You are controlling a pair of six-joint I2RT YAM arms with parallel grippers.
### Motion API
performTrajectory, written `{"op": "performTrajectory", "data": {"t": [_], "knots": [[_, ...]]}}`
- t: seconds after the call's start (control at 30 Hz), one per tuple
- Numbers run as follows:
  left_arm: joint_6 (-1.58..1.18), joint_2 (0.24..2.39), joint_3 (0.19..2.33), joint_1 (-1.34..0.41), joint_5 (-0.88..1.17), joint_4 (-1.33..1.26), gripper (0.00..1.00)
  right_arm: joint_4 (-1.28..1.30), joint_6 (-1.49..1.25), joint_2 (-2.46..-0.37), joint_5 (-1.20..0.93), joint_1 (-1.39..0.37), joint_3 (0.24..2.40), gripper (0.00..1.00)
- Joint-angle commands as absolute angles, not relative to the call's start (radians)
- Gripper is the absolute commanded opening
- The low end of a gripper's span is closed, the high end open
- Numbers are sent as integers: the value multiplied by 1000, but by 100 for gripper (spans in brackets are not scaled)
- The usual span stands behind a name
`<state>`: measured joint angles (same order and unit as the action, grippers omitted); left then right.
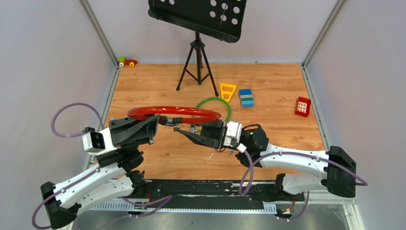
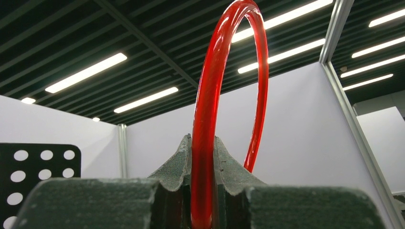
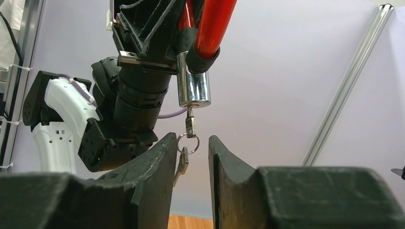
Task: Lock with the key
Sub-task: Lock the lock.
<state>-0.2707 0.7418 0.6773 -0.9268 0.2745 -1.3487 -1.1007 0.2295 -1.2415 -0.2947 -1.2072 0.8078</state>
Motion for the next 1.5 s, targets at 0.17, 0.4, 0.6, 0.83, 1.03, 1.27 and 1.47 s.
{"op": "performTrajectory", "data": {"t": [0.17,0.4,0.6,0.83,1.03,1.27,1.47], "knots": [[-313,736,715,-923,240,-1421,0,-1138,214,-1254,-371,-1186,852,30],[-349,732,702,-923,185,-1455,0,-1138,184,-1262,-448,-1166,866,32],[-387,744,695,-923,110,-1511,0,-1169,188,-1265,-432,-1155,859,34],[-425,765,703,-923,89,-1571,0,-1138,176,-1282,-491,-1120,914,34],[-446,774,704,-923,84,-1604,0,-1127,150,-1301,-547,-1101,956,34],[-478,786,714,-923,88,-1605,0,-1094,83,-1304,-615,-1074,981,33],[-508,792,720,-923,97,-1606,0,-1097,73,-1301,-655,-1069,980,32]]}}
